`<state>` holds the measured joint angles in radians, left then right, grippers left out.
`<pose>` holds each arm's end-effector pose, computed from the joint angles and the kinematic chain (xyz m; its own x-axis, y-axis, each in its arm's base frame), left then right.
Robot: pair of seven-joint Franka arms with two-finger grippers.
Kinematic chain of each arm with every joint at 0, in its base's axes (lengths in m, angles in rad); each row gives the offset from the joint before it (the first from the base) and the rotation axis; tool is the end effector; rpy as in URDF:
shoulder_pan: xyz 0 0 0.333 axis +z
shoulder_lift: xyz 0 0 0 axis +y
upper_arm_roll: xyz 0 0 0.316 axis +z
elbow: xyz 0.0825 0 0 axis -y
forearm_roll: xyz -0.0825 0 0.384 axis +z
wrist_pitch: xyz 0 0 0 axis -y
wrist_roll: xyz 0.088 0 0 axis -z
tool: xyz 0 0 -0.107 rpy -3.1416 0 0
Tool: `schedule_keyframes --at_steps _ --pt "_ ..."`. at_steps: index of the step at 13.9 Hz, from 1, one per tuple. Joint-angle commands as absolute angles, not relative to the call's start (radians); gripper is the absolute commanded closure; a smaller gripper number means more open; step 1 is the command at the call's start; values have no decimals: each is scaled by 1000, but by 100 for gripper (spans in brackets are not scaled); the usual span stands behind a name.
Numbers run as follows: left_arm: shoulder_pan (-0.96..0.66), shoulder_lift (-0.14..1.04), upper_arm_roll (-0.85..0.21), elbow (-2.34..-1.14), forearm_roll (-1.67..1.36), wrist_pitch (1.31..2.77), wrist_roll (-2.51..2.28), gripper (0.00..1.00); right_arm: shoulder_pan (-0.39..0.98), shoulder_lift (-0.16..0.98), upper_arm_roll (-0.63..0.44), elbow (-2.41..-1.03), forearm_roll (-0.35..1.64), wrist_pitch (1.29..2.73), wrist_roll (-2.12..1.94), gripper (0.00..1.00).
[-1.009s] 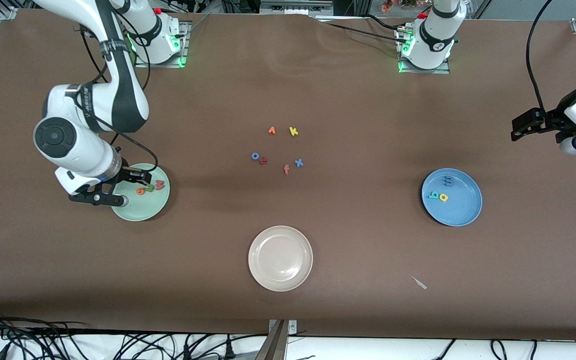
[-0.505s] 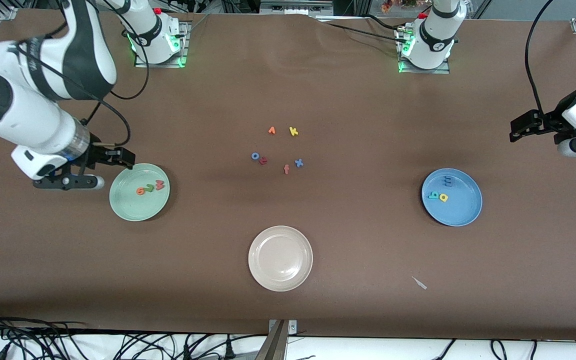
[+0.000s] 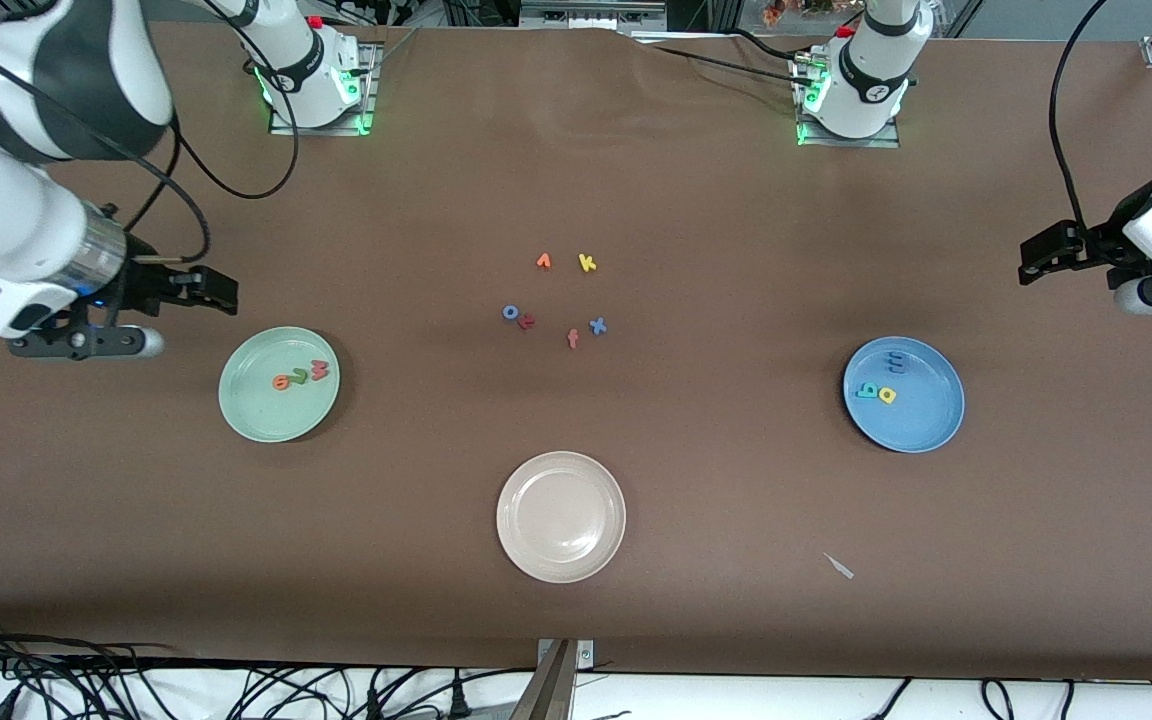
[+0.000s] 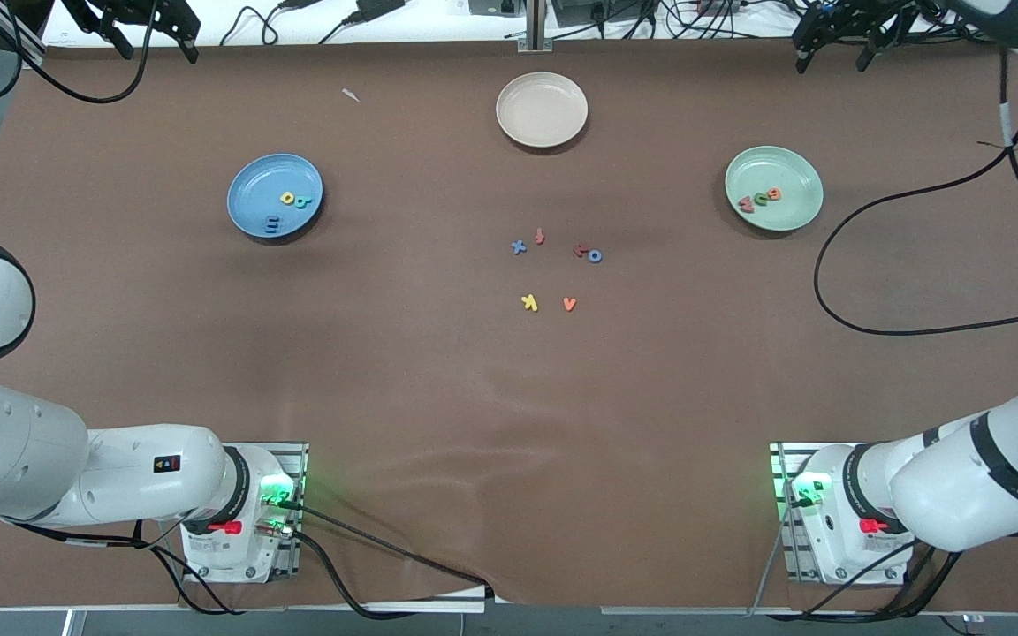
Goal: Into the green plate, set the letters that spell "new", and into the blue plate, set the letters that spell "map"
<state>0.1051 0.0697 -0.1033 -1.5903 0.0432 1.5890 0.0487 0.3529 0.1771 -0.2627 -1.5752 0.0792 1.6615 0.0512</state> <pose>0.5742 0.0075 0.5777 0.9962 -0.0479 -0.0722 -0.0503 -0.9982 -0.0324 0.6020 0.0737 0.5302 0.9958 0.0316 -0.0861 0.0293 -0.9992 -0.0278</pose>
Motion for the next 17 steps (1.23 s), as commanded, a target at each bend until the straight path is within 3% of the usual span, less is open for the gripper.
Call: schedule_keyframes --at_steps 1,5,17 --pt "101 67 -97 -1588 15 1594 61 0 174 94 -105 -1569 58 1603 26 0" --pt "101 67 -97 -1586 15 1594 61 0 117 63 -92 -1582 52 1574 -38 0" --pt "101 67 -97 -1586 15 1594 61 0 120 71 -52 -1569 -5 1543 -22 0"
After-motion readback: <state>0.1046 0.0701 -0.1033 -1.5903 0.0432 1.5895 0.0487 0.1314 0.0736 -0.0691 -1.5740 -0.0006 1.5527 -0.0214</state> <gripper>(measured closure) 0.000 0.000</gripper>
